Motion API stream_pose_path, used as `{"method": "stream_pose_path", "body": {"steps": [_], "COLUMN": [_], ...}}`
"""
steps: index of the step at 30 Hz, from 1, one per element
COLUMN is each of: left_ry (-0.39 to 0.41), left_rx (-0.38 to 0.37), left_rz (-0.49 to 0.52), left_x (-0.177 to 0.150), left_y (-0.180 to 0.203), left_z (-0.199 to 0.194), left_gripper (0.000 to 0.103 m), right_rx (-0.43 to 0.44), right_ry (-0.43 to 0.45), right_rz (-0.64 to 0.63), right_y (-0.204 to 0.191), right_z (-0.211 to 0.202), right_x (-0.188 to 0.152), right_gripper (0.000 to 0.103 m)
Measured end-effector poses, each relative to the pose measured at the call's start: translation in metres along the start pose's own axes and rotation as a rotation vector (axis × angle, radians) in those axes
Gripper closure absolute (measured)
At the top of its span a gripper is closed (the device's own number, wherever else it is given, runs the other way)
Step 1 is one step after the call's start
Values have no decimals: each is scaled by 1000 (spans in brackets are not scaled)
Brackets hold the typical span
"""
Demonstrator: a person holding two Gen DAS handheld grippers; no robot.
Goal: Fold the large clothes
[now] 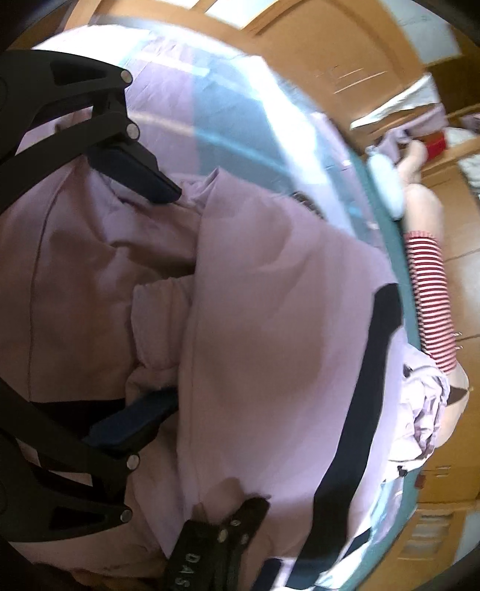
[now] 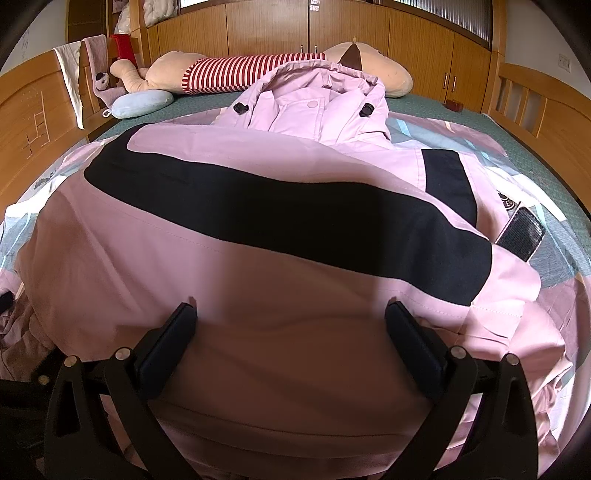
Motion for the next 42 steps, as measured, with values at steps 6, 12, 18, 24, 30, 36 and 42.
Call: {"method": "stream_pose_path", "body": {"steps": [6,12,18,24,30,36,42], "left_ry": [7,-4,12,22,35,28,50], "left_rx": [0,24,0,-13,-32,-26,66], "left_rz": [-8,8,-14,-22,-21,-20,-29], "left_x": [-3,-2,-3,-5,-7,-3,6], "left_y": [0,5,1,1,2,3,-6], "left_z": [1,1,2,4,10,9,-17], "left_gripper": [2,2,2,2,2,2,2], "right_rx": [-2,105,73,-227,-250,16,207], "right_ry": [-4,78,97,-59,-44,276,346], "right_rz": [1,171,182,196,429,134,-55], "right_y": [0,18,54,115,185,106,40], "right_z": [0,-44,-13,126,188,56,-124], "right_x": [0,48,189,305,292,285,189], "right_gripper": [1,1,1,1,97,99,99]}}
Point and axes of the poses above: each gripper's, at about its wrist camera, not at the fingertips, and z roughly the way its jaws point, y to its right, x to its top, the point moved 1 cm from there along z, roughly the way its jaws point, and after that the axes turned 15 degrees about x, right-handed, at the moved point
